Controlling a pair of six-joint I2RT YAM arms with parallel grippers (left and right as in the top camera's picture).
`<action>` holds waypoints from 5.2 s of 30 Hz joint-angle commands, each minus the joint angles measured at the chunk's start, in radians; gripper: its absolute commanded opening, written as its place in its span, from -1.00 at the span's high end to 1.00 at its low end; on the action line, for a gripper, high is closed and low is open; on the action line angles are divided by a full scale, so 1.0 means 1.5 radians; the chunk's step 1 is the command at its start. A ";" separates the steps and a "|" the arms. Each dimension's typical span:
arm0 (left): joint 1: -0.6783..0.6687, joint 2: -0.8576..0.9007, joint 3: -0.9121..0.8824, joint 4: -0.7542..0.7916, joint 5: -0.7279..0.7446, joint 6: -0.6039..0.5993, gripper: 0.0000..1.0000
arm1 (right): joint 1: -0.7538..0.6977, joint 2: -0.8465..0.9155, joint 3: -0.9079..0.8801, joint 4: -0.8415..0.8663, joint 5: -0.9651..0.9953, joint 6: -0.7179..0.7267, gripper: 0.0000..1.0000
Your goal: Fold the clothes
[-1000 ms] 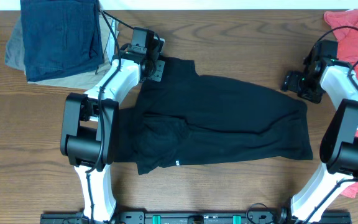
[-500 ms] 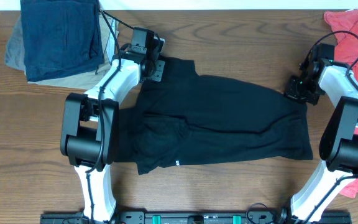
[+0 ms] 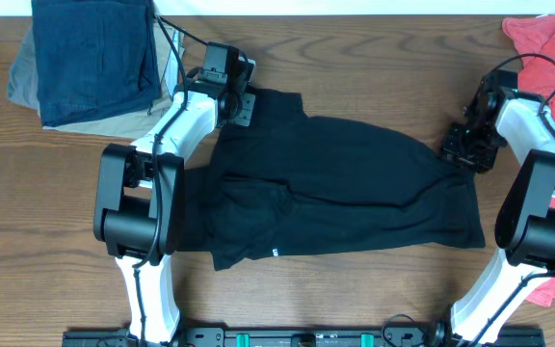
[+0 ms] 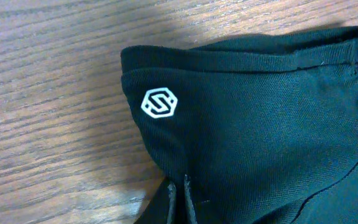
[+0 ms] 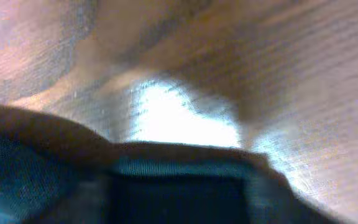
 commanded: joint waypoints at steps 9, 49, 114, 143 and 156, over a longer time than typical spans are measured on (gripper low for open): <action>0.002 -0.008 -0.004 -0.004 -0.003 0.004 0.85 | 0.002 -0.009 0.022 -0.032 -0.003 -0.002 -0.66; 0.002 -0.248 0.001 -0.298 -0.001 -0.018 0.88 | -0.038 -0.095 0.045 -0.103 0.005 0.022 0.98; 0.002 -0.248 -0.208 -0.500 0.112 -0.131 0.85 | -0.036 -0.098 0.025 -0.286 0.010 0.021 -0.75; -0.045 -0.160 -0.276 -0.345 0.141 -0.162 0.88 | 0.006 -0.095 -0.035 -0.128 0.027 0.016 -0.13; -0.045 -0.160 -0.276 -0.341 0.141 -0.161 0.88 | 0.019 -0.090 -0.092 -0.051 -0.012 0.016 0.17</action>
